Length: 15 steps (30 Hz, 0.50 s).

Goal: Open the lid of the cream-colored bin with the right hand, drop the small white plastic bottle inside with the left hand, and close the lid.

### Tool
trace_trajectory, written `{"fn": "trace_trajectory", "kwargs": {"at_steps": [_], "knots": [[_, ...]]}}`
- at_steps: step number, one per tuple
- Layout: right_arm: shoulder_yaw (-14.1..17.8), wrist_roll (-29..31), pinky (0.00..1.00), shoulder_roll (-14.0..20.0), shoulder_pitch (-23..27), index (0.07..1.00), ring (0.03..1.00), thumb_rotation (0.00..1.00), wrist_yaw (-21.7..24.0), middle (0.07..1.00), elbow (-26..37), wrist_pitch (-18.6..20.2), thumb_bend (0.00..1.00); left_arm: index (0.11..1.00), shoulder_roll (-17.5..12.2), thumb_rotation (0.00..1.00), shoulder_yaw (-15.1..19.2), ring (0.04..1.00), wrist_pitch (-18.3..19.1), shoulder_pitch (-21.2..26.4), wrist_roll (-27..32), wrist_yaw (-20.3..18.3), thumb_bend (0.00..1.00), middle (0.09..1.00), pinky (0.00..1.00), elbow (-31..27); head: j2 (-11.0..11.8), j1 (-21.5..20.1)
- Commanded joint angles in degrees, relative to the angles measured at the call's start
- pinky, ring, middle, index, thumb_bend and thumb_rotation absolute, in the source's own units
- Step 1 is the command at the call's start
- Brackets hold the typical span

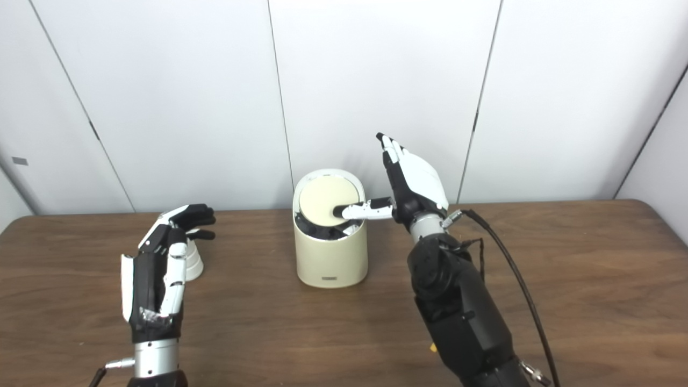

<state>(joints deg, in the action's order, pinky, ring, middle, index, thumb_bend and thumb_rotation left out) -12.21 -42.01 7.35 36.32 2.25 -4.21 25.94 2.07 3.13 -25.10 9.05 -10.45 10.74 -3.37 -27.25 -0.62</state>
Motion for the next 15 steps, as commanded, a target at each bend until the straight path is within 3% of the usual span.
{"fn": "trace_trajectory", "kwargs": {"at_steps": [1, 15], "knots": [[0.0, -0.8, 0.99, -0.2, 3.7, 1.0, 1.0, 0.44, -1.9, 1.0, 0.7, -0.4, 0.91, 0.682, 0.0, 0.76, -0.2, 0.672, -1.1, 2.1, -0.5, 0.2, 0.23, 0.688, 0.58, -1.7, -0.1, -0.1], [-1.7, -2.7, 0.98, -0.6, 4.7, 1.0, 1.0, 0.47, -4.3, 1.0, -1.7, 0.0, 0.92, 0.674, 0.7, 0.74, -0.3, 0.665, -1.1, 2.2, -0.7, 0.4, 0.21, 0.681, 0.57, -1.9, -0.1, 0.2]]}}
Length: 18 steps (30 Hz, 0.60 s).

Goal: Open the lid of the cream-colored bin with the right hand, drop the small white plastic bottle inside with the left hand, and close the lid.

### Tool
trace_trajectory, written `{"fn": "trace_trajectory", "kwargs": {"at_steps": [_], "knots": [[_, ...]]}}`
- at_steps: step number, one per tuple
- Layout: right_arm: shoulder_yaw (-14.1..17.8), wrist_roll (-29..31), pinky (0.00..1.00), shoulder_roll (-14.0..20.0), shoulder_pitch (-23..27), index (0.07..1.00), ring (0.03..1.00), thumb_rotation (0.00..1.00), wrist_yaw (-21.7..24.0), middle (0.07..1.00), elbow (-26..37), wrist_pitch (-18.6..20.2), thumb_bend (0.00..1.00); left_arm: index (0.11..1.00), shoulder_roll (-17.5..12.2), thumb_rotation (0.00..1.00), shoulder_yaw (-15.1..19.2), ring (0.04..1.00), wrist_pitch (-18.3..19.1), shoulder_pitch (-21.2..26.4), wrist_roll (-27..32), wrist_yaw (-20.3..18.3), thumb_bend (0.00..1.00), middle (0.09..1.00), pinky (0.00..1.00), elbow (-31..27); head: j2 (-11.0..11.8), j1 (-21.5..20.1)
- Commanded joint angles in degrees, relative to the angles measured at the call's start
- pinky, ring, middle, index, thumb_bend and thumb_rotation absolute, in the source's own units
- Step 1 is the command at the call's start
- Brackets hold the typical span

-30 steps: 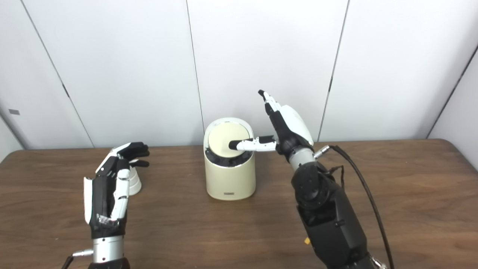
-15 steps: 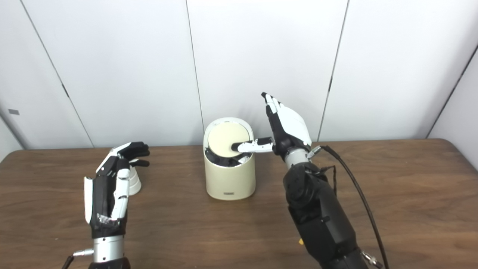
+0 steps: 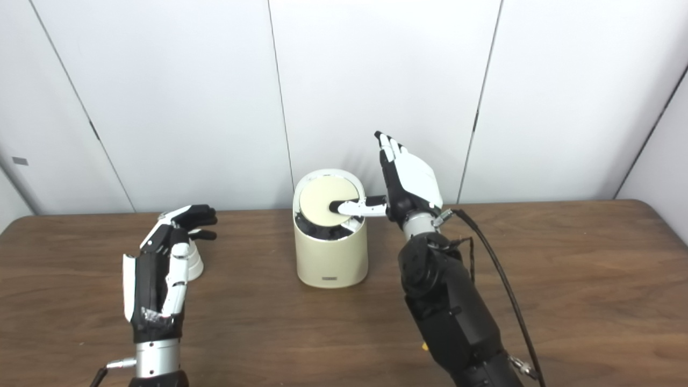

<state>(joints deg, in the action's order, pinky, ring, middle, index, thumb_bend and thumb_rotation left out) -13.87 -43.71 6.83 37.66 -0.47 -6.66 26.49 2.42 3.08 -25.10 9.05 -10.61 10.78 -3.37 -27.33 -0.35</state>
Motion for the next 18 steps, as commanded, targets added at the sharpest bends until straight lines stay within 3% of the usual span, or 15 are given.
{"fn": "trace_trajectory", "kwargs": {"at_steps": [1, 6, 11, 18], "knots": [[-0.2, -1.1, 0.98, -0.1, 3.5, 1.0, 1.0, 0.46, -1.6, 1.0, 0.6, -0.5, 0.93, 0.675, 0.4, 0.74, -0.3, 0.667, -1.0, 2.2, -0.6, 0.4, 0.22, 0.683, 0.57, -2.0, -0.1, 0.0], [-0.6, -1.6, 0.98, -0.1, 3.8, 0.997, 1.0, 0.35, -2.1, 1.0, 0.1, -0.6, 0.92, 0.674, 0.7, 0.76, -0.2, 0.667, -1.0, 2.3, -1.0, 0.7, 0.22, 0.683, 0.57, -2.0, -0.1, 0.1], [-1.9, -2.3, 0.96, 0.3, 4.1, 0.986, 0.989, 0.12, -2.7, 0.996, -0.3, -0.4, 0.95, 0.674, 0.8, 0.74, -0.2, 0.668, -1.0, 2.4, -0.8, 0.6, 0.22, 0.684, 0.57, -2.1, -0.1, 0.1], [-2.9, -3.2, 0.94, 0.6, 4.5, 0.976, 0.983, 0.01, -3.0, 0.988, -0.8, 0.1, 0.97, 0.674, 0.7, 0.74, -0.1, 0.668, -0.9, 2.4, -0.8, 0.5, 0.22, 0.686, 0.57, -2.3, -0.1, 0.1]]}}
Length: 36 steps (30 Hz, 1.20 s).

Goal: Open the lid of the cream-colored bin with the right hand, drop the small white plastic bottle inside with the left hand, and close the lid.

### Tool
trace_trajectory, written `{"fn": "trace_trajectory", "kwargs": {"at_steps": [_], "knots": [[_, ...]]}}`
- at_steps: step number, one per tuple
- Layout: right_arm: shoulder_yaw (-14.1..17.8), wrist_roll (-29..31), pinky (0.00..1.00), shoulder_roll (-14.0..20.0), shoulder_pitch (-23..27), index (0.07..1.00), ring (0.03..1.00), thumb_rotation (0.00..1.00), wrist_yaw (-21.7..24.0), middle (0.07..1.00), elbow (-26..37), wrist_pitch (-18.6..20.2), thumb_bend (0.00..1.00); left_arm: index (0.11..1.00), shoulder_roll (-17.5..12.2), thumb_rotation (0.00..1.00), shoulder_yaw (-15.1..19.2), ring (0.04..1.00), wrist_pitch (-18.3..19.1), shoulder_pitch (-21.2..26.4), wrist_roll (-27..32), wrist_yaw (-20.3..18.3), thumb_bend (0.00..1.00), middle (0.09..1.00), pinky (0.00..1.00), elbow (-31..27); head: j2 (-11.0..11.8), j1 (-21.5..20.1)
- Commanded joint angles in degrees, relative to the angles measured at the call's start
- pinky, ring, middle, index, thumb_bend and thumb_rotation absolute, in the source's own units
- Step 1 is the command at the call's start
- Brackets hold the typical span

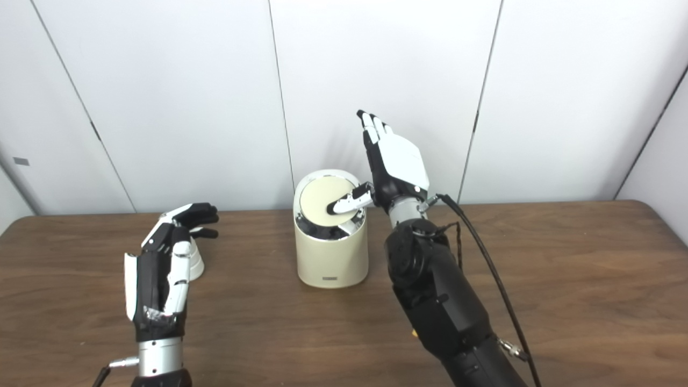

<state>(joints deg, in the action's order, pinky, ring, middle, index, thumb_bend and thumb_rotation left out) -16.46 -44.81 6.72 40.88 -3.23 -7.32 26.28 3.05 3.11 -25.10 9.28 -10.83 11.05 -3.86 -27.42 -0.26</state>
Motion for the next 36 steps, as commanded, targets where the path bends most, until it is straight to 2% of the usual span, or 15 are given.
{"fn": "trace_trajectory", "kwargs": {"at_steps": [1, 3, 5, 7, 9, 10, 13, 14, 16, 19, 22, 26, 28, 30, 36], "knots": [[-0.3, -2.0, 0.94, 0.7, 1.2, 0.976, 0.981, 0.0, -0.3, 0.988, -0.2, 0.2, 0.97, 0.675, 0.0, 0.74, -0.1, 0.669, -0.9, 2.1, -0.5, 0.2, 0.22, 0.687, 0.57, -1.8, -0.1, 0.0], [-0.1, -1.6, 0.94, 0.6, 1.1, 0.979, 0.98, 0.01, -0.3, 0.988, 0.0, 0.2, 0.96, 0.677, -0.1, 0.75, -0.2, 0.671, -0.9, 2.1, -0.5, 0.1, 0.22, 0.688, 0.57, -1.8, 0.0, 0.0], [0.5, -0.6, 0.95, 0.5, 0.9, 0.985, 0.984, 0.09, -0.1, 0.992, 0.3, 0.0, 0.92, 0.677, -0.1, 0.75, -0.1, 0.671, -1.0, 2.2, -0.6, 0.1, 0.22, 0.688, 0.57, -1.8, -0.1, 0.0], [1.2, 0.4, 0.97, 0.3, 0.5, 0.997, 0.997, 0.3, 0.7, 0.999, 1.0, 0.2, 0.86, 0.676, -0.1, 0.76, -0.1, 0.669, -0.8, 2.1, -0.7, 0.2, 0.22, 0.686, 0.57, -1.8, -0.1, 0.0], [1.9, 1.2, 0.98, 0.1, 0.3, 0.999, 0.999, 0.41, 1.6, 1.0, 1.5, 0.4, 0.84, 0.675, -0.1, 0.76, -0.1, 0.666, -0.8, 2.1, -0.6, 0.2, 0.22, 0.684, 0.57, -1.8, -0.1, 0.0], [2.1, 1.5, 0.98, -0.1, 0.2, 1.0, 1.0, 0.51, 1.9, 1.0, 1.7, 0.5, 0.82, 0.674, -0.1, 0.76, -0.1, 0.666, -0.8, 2.1, -0.5, 0.2, 0.22, 0.683, 0.57, -1.8, -0.1, 0.0], [3.1, 2.5, 0.97, -0.5, 0.0, 1.0, 1.0, 0.67, 3.1, 1.0, 2.4, 0.5, 0.79, 0.672, -0.1, 0.75, 0.0, 0.665, -0.9, 2.1, -0.3, 0.2, 0.22, 0.681, 0.57, -1.7, -0.1, -0.1], [3.9, 4.0, 0.97, -0.8, -0.2, 1.0, 1.0, 0.68, 3.7, 1.0, 2.7, 0.4, 0.79, 0.672, -0.2, 0.75, 0.0, 0.665, -1.0, 2.1, -0.3, 0.1, 0.22, 0.681, 0.57, -1.7, -0.1, -0.1], [4.9, 6.2, 0.96, -1.2, -0.3, 1.0, 1.0, 0.78, 4.3, 1.0, 3.2, 0.2, 0.79, 0.672, -0.2, 0.75, 0.0, 0.664, -1.0, 2.1, -0.2, 0.1, 0.22, 0.681, 0.57, -1.7, -0.1, -0.1], [8.1, 12.5, 0.92, -2.6, -0.6, 1.0, 0.997, 0.84, 5.7, 1.0, 3.9, -0.1, 0.82, 0.673, -0.2, 0.74, 0.0, 0.666, -0.7, 2.1, 0.0, 0.0, 0.22, 0.682, 0.57, -1.7, 0.0, -0.1], [10.8, 16.7, 0.87, -3.6, -0.9, 1.0, 0.965, 0.92, 7.7, 0.993, 4.8, 0.5, 0.89, 0.675, -0.3, 0.73, 0.0, 0.669, -1.0, 2.2, 0.2, 0.0, 0.21, 0.684, 0.57, -1.5, 0.1, -0.1], [15.9, 22.2, 0.86, -5.9, -1.5, 0.995, 0.956, 0.92, 10.2, 0.98, 5.8, 0.6, 0.91, 0.673, -0.3, 0.73, 0.0, 0.665, -0.9, 2.3, -0.2, 0.2, 0.22, 0.681, 0.57, -1.3, 0.2, -0.2], [18.1, 27.0, 0.91, -6.5, -1.8, 0.981, 0.974, 0.91, 11.1, 0.978, 6.3, 0.0, 0.91, 0.672, -0.3, 0.74, 0.0, 0.665, -1.0, 2.3, -0.2, 0.2, 0.21, 0.68, 0.57, -1.2, 0.3, -0.1], [19.3, 31.9, 0.98, -6.2, -2.1, 0.991, 0.995, 0.94, 12.3, 0.995, 6.1, -2.0, 0.86, 0.673, -0.4, 0.74, 0.0, 0.664, -1.0, 2.3, -0.2, 0.2, 0.21, 0.681, 0.57, -1.2, 0.3, -0.1], [20.0, 38.5, 0.97, -5.1, -4.4, 0.977, 0.993, 0.94, 11.8, 0.979, 7.6, -6.2, 0.91, 0.673, -0.8, 0.74, 0.1, 0.67, -1.2, 2.5, 0.2, 0.1, 0.21, 0.685, 0.57, -0.3, 0.8, -0.3]]}}
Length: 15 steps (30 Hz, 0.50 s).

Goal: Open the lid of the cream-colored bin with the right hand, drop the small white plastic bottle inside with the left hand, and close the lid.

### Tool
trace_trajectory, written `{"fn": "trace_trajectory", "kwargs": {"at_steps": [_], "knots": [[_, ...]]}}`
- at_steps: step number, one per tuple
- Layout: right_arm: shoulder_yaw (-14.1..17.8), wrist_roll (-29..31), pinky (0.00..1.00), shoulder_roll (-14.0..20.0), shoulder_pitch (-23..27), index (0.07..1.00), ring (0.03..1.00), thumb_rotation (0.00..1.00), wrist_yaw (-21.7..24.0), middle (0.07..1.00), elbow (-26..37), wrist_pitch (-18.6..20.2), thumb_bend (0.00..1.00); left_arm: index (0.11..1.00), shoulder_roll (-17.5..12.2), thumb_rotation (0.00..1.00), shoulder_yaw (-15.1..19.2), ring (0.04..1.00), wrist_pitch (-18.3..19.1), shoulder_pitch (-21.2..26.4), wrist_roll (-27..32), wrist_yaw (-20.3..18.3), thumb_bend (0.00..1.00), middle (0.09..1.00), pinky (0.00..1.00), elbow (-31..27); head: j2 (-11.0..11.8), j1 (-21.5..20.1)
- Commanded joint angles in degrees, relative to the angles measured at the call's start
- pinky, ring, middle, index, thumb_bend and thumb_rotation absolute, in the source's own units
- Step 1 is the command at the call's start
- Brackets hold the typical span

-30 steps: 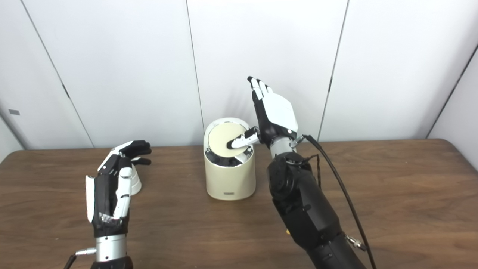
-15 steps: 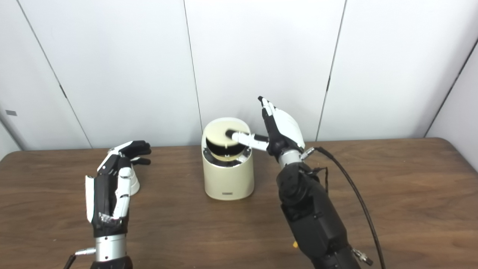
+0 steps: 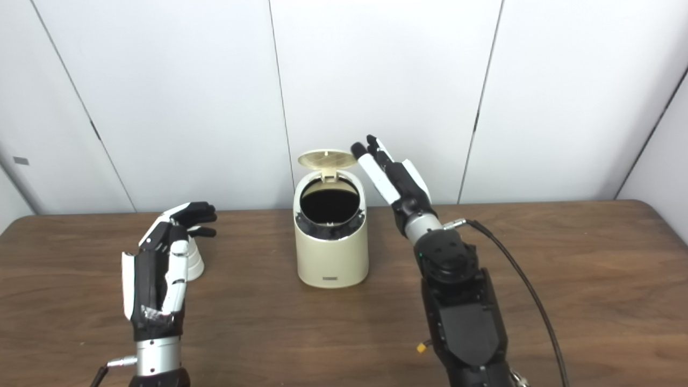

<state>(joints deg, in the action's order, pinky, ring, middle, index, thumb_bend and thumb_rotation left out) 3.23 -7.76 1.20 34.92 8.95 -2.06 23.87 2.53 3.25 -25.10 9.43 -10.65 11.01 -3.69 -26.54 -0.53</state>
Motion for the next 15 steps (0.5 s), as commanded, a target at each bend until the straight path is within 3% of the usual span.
{"fn": "trace_trajectory", "kwargs": {"at_steps": [1, 5, 7, 8, 11, 13, 15], "knots": [[0.5, 2.4, 0.97, 0.7, 1.2, 0.975, 0.989, 0.94, -0.4, 0.976, 3.1, -4.3, 0.91, 0.673, -0.3, 0.74, 0.0, 0.669, -1.3, 2.5, 0.1, 0.2, 0.22, 0.684, 0.57, -0.3, 0.2, 0.1], [0.7, 4.2, 0.95, 1.4, -0.5, 0.96, 0.966, 0.98, -1.2, 0.962, 5.9, -6.5, 0.82, 0.67, -0.5, 0.74, 0.0, 0.664, -1.5, 2.7, 0.3, 0.4, 0.22, 0.68, 0.57, 0.3, 0.4, 0.0], [1.0, 4.7, 0.88, 1.5, -2.2, 0.88, 0.899, 0.96, -2.2, 0.891, 8.2, -9.4, 0.5, 0.67, -0.8, 0.74, 0.1, 0.664, -1.6, 2.7, 0.3, 0.5, 0.22, 0.681, 0.57, 0.5, 0.5, 0.0], [1.3, 5.0, 0.87, 1.4, -2.9, 0.875, 0.895, 0.96, -2.8, 0.886, 9.0, -11.0, 0.48, 0.67, -0.9, 0.74, 0.1, 0.664, -1.6, 2.7, 0.4, 0.5, 0.22, 0.681, 0.57, 0.5, 0.5, 0.1], [1.9, 5.8, 0.8, 1.3, -5.7, 0.814, 0.843, 0.88, -4.4, 0.833, 11.5, -14.7, 0.18, 0.671, -1.0, 0.74, 0.2, 0.664, -1.5, 2.5, 0.7, 0.5, 0.22, 0.681, 0.57, 0.1, 0.3, 0.3], [2.4, 6.8, 0.8, 2.0, -8.1, 0.8, 0.834, 0.95, -4.4, 0.822, 12.8, -16.8, 0.11, 0.673, -1.1, 0.74, 0.5, 0.663, -1.3, 2.4, 0.5, 0.7, 0.22, 0.681, 0.57, -0.2, 0.2, 0.4], [3.2, 7.9, 0.82, 2.7, -10.3, 0.804, 0.84, 0.98, -4.4, 0.828, 12.9, -19.2, 0.14, 0.673, -1.1, 0.74, 0.9, 0.662, -1.2, 2.4, 0.5, 0.7, 0.22, 0.679, 0.57, -0.4, 0.2, 0.4]]}}
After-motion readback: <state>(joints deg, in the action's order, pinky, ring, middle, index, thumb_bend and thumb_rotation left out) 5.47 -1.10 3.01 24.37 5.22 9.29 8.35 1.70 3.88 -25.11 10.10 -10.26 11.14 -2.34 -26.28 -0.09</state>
